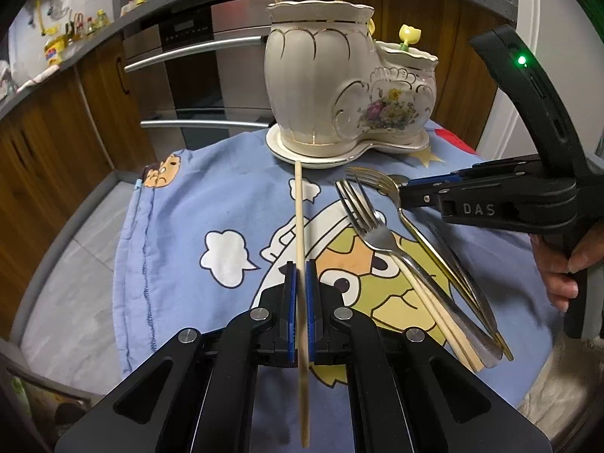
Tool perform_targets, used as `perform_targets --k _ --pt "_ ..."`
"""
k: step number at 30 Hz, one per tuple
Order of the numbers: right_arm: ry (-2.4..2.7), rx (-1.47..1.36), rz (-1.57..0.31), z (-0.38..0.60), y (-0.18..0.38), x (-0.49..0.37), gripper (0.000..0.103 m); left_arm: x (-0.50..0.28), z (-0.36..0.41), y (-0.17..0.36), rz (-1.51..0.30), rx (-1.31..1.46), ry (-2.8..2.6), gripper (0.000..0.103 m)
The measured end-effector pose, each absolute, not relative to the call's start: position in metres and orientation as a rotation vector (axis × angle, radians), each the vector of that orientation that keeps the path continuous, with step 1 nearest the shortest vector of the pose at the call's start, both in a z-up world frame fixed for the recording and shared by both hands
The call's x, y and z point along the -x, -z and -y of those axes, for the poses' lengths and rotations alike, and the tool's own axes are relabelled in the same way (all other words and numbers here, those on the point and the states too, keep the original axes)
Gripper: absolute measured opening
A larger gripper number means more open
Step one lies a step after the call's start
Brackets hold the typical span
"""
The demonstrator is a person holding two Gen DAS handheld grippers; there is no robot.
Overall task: Organize utensils
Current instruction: 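Grasp a wooden chopstick with the left tool while the right tool grasps a silver spoon, then lift the chopstick and silver spoon and carry both over the ceramic holder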
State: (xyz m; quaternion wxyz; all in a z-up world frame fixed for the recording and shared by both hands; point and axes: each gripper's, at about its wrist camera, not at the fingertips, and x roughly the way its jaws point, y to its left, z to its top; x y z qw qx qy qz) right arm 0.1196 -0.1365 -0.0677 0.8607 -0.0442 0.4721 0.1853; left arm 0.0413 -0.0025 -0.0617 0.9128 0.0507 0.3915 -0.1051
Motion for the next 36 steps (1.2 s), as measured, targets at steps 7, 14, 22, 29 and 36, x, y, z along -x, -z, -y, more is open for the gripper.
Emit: perform_targets --k 7,14,22,29,36 --pt "-0.408 0.048 -0.940 0.148 0.065 -0.109 0.003 -0.043 0.001 0.062 -0.805 -0.088 0.222 0.005" --pt "-0.472 -0.033 -0.801 0.175 0.039 -0.071 0.002 -0.042 -0.001 0.059 -0.781 -0.069 0.226 0.005" --pt "-0.481 -0.011 -0.523 0.195 0.007 -0.030 0.002 -0.035 -0.007 0.043 -0.679 -0.015 0.226 0.005" --pt "-0.455 0.040 -0.369 0.203 -0.008 -0.017 0.002 -0.028 -0.017 0.029 -0.575 0.030 0.223 0.005" --pt "-0.436 -0.012 -0.231 0.215 -0.033 -0.013 0.002 -0.010 -0.022 0.006 -0.398 0.063 0.243 0.005"
